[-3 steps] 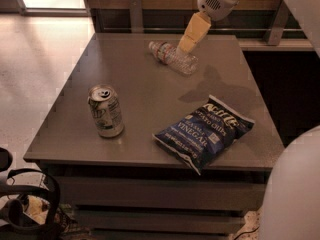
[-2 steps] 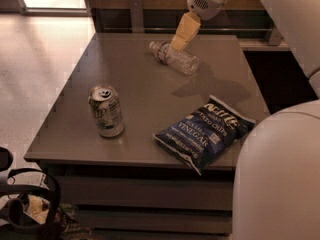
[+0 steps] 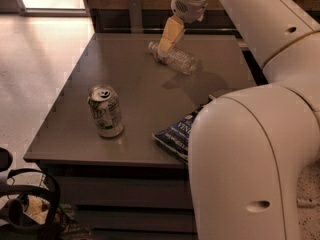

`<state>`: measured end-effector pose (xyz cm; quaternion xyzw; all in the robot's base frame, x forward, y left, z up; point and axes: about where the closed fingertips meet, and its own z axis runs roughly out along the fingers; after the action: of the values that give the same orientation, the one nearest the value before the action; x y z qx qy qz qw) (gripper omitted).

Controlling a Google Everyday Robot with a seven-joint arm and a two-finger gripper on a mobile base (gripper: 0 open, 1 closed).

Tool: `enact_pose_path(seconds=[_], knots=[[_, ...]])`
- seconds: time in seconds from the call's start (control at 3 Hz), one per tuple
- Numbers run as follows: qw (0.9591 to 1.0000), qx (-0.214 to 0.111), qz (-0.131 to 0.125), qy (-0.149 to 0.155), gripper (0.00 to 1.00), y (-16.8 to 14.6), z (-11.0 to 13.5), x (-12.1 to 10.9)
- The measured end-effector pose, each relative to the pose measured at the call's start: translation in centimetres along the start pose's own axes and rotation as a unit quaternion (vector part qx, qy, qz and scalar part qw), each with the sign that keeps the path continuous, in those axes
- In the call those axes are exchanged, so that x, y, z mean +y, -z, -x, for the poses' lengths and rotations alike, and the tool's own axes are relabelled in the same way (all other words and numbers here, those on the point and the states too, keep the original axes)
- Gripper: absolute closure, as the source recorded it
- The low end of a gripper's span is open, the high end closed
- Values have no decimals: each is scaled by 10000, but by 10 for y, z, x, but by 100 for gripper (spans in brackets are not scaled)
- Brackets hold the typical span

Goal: Place water bottle upright

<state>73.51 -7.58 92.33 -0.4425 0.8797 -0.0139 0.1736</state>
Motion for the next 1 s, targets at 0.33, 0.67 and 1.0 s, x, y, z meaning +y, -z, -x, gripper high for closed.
enact_pose_path(seconds=[0.33, 0.67, 1.0], knots=[[9994, 189, 136, -242, 0, -34, 20, 0], [9990, 228, 183, -337, 0, -47, 27, 1], [9974, 425, 105, -569, 0, -51, 23, -1]])
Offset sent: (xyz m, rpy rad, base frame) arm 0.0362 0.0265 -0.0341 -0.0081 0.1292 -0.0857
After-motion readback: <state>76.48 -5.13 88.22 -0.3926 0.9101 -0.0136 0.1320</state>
